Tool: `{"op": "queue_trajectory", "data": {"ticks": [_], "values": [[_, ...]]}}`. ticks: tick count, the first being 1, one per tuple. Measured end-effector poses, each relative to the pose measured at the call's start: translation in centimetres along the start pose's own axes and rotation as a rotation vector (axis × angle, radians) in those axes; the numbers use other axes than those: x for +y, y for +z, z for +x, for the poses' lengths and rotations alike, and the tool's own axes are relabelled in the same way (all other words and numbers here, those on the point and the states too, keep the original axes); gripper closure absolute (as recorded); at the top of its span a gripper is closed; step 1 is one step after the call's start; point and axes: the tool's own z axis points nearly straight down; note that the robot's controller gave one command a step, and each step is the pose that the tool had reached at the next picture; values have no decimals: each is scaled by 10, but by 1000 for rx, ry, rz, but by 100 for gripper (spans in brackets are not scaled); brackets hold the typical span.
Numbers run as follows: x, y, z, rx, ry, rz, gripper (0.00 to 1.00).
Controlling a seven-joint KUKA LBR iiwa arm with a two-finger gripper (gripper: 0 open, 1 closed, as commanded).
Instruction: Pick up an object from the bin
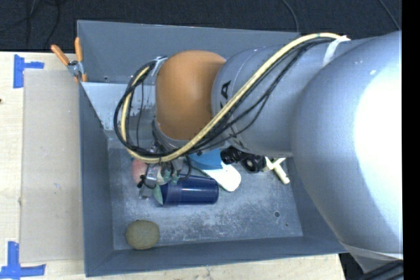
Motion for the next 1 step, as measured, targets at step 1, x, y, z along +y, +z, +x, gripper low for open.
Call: {"op": "queue_trajectory", "data": {"ticks": [1], "values": [[0, -18, 0, -1, -1, -1, 100]]}}
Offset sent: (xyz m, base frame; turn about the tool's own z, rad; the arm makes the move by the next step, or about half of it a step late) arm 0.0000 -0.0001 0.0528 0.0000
